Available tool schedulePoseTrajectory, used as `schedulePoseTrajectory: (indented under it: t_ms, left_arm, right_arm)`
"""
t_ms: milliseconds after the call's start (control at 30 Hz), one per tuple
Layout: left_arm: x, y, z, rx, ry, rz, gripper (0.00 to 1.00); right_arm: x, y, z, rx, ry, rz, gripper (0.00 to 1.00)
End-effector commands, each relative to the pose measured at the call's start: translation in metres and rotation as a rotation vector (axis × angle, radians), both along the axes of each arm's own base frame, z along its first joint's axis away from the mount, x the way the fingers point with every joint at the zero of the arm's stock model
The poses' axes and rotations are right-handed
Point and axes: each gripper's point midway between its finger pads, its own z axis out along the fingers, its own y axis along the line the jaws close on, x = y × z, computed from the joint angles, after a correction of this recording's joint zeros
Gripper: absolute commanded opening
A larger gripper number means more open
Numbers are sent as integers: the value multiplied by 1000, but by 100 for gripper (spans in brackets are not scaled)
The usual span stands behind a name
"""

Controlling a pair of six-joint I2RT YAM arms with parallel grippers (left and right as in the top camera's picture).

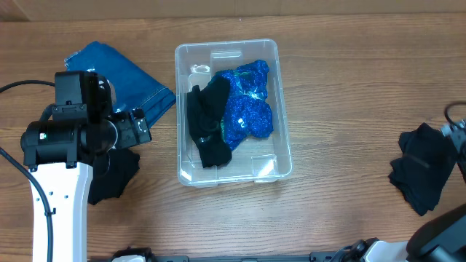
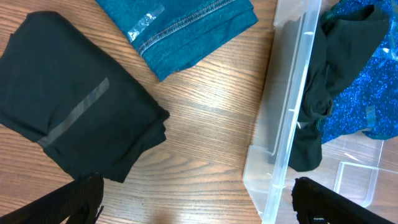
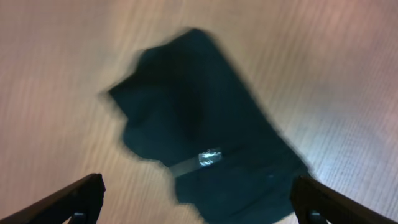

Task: Pack container
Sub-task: 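Grasp the second black garment at right with the right gripper, then place the black garment into the bin's lower right and press it flat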

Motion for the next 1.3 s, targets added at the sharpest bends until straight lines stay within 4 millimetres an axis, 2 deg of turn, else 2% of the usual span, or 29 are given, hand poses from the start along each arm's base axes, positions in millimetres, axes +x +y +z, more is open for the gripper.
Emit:
schedulePoseTrajectory:
  t_ms: [0,100,267,467,533,567,600,667,700,733,800,833,933,1000,1067,1167,1200,1233,1267]
  left_arm:
    - [3,-1,8,17,-23,-26,100]
    - [3,-1,8,17,-22,-26,100]
    - [3,-1,7,17,-21,-26,100]
    - [1,-2,6,13,-13,-27,100]
    - [1,-2,6,13,-11,-27,100]
    - [1,-2,6,13,-11,-27,100]
    - [1,-2,6,13,-11,-27,100]
    - [1,-2,6,13,-11,-27,100]
    - [1,-2,6,13,-11,-27,100]
    - [1,-2,6,13,-11,-27,100]
    - [1,-2,6,13,-10,-27,100]
    - [1,-2,6,13,-10,-27,100]
    - [1,-2,6,13,-10,-27,100]
    - [1,-2,6,14,-11,-27,100]
    - [0,-2,6,13,-8,-27,100]
    - [0,-2,6,13,-8,-27,100]
    - [0,-2,6,13,-8,-27,100]
    - [0,-2,6,13,-9,-27,100]
    - [0,-2,6,13,-10,-27,100]
  right_arm:
    - [-37,-15,-40,29,9,-93,100]
    - [-43,-15,-72,64,-77,-49,100]
    - [-35,3,-101,107,-162,76,100]
    - [-13,36,-141,305,-264,223,100]
    - [3,46,-135,341,-369,300,88]
    - [14,49,-127,357,-436,327,73]
    - [19,51,-123,366,-470,340,68]
    - [24,56,-117,379,-517,373,50]
    - [26,57,-116,385,-529,375,33]
    - [27,58,-114,389,-540,379,20]
    - [34,61,-106,406,-600,400,12]
    - [38,62,-100,416,-630,407,4]
    - [56,66,-69,448,-739,461,4]
    - [78,75,-31,463,-820,530,4]
    - [100,95,14,432,-842,650,4]
    - [126,141,81,344,-864,853,4]
    - [131,165,109,306,-882,940,4]
    - [133,211,152,254,-925,1091,4]
    - [131,228,165,237,-936,1140,4]
